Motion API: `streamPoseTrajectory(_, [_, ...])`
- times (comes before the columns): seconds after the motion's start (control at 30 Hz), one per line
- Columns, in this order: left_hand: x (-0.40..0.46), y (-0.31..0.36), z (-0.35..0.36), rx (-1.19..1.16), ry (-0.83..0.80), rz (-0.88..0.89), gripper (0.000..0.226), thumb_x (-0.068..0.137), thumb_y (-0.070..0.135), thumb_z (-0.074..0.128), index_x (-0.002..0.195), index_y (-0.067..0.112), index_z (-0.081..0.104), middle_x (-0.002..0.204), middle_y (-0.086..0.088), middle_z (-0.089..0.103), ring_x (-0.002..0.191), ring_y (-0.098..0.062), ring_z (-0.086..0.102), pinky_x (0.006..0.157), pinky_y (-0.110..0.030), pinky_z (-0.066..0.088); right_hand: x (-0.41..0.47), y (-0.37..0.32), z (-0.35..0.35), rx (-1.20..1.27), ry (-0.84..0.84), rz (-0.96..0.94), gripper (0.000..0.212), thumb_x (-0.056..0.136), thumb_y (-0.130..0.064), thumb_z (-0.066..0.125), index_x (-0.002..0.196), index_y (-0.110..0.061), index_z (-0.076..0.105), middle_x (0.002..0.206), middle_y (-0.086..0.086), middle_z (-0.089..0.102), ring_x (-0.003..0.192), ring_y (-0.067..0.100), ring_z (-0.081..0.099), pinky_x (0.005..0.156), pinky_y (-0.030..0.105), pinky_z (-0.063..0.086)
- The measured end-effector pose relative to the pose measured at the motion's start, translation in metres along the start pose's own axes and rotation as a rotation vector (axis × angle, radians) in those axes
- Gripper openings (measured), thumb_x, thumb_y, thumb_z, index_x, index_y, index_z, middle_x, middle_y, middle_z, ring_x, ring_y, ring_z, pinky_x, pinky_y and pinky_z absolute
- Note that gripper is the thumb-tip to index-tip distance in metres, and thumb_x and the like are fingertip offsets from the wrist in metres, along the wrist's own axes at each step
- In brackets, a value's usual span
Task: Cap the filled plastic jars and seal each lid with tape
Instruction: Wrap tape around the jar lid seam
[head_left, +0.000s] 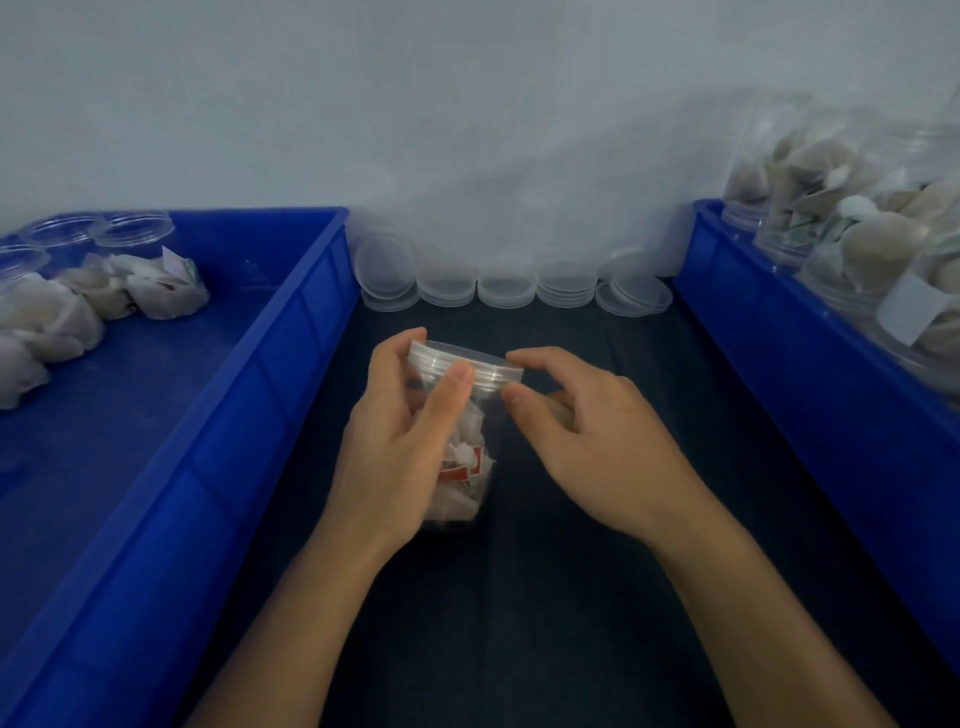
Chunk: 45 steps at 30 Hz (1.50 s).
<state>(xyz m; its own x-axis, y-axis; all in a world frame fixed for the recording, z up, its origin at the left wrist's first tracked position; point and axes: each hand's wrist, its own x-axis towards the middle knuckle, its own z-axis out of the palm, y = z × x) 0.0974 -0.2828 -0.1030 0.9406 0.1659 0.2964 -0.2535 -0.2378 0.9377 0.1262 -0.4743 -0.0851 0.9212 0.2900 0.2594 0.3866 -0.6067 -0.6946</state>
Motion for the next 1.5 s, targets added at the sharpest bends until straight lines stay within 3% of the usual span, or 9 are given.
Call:
streamPoseTrajectory(0.13, [0.000,0.004,-0.001,0.153,0.081,0.058,0.076,0.080,0.085,0.059,0.142,0.058,0.024,0.129,0.030,0.051,0.116,0.001,0.064,0.090,-0.032,0.056,-0.002,-0.007,0.003,-0.044,0.053,-0.013,0.053,0.097,-0.063,0.045,0.142,-0.037,0.060,0.054,-0.020,0.052,0.062,0.006,0.055,0.068,0.035,0.051])
streamPoseTrajectory(0.23, [-0.001,0.004,0.002,0.166,0.113,0.074,0.063,0.084,0.076,0.060,0.136,0.052,0.033,0.122,0.032,0.056,0.108,0.002,0.068,0.081,-0.030,0.061,-0.005,-0.013,0.005,-0.090,0.067,-0.046,0.053,0.101,-0.061,0.043,0.144,-0.035,0.058,0.060,-0.017,0.053,0.062,0.008,0.060,0.069,0.039,0.055])
streamPoseTrajectory(0.43, [0.001,0.000,0.001,0.178,0.098,0.048,0.082,0.084,0.082,0.054,0.155,0.047,0.032,0.125,0.026,0.064,0.113,0.010,0.063,0.088,-0.021,0.050,-0.008,-0.011,0.004,0.017,-0.014,-0.048,0.047,0.108,-0.035,0.045,0.154,-0.039,0.046,0.065,-0.014,0.063,0.061,0.011,0.060,0.065,0.033,0.044])
streamPoseTrajectory(0.57, [0.003,-0.003,-0.003,0.074,0.101,0.045,0.080,0.087,0.079,0.051,0.154,0.038,0.040,0.118,0.032,0.066,0.107,0.004,0.069,0.085,-0.022,0.053,-0.007,-0.014,-0.002,-0.024,0.020,-0.067,0.047,0.105,-0.046,0.047,0.151,-0.044,0.046,0.064,-0.017,0.061,0.062,0.009,0.058,0.065,0.031,0.040])
streamPoseTrajectory(0.67, [0.003,-0.003,-0.003,0.024,0.070,0.053,0.069,0.090,0.072,0.053,0.148,0.035,0.047,0.116,0.028,0.070,0.102,0.000,0.072,0.080,-0.017,0.055,-0.006,-0.012,-0.006,-0.099,0.046,-0.052,0.048,0.103,-0.052,0.045,0.150,-0.043,0.047,0.058,-0.014,0.057,0.061,0.010,0.057,0.074,0.039,0.050])
streamPoseTrajectory(0.93, [0.005,-0.005,-0.005,-0.126,0.012,-0.018,0.044,0.096,0.054,0.055,0.138,0.039,0.056,0.113,0.005,0.074,0.100,-0.021,0.077,0.086,-0.038,0.060,-0.004,-0.008,-0.003,-0.126,0.042,-0.038,0.045,0.102,-0.059,0.044,0.145,-0.047,0.052,0.057,-0.024,0.054,0.066,0.006,0.055,0.085,0.044,0.055])
streamPoseTrajectory(1.2, [0.005,-0.005,-0.011,-0.108,-0.059,-0.028,0.043,0.100,0.052,0.046,0.142,0.043,0.052,0.118,0.006,0.073,0.105,-0.021,0.076,0.090,-0.043,0.061,-0.003,-0.009,0.001,-0.124,0.067,-0.043,0.043,0.095,-0.065,0.039,0.129,-0.048,0.059,0.066,-0.037,0.055,0.063,0.004,0.053,0.069,0.033,0.046])
streamPoseTrajectory(1.37, [0.002,0.000,-0.008,0.074,-0.021,0.026,0.076,0.087,0.073,0.054,0.152,0.040,0.034,0.117,0.019,0.067,0.109,-0.004,0.070,0.091,-0.032,0.055,-0.005,-0.010,0.000,-0.138,0.087,-0.051,0.046,0.096,-0.063,0.041,0.132,-0.044,0.062,0.062,-0.032,0.054,0.062,0.001,0.050,0.068,0.032,0.046])
streamPoseTrajectory(1.5, [0.001,0.004,-0.005,0.372,0.167,0.090,0.074,0.085,0.080,0.050,0.144,0.037,0.046,0.121,0.021,0.062,0.108,0.006,0.062,0.089,-0.025,0.053,-0.006,-0.017,0.001,-0.186,0.096,-0.055,0.046,0.097,-0.061,0.040,0.131,-0.041,0.064,0.063,-0.024,0.052,0.069,0.007,0.061,0.073,0.038,0.053])
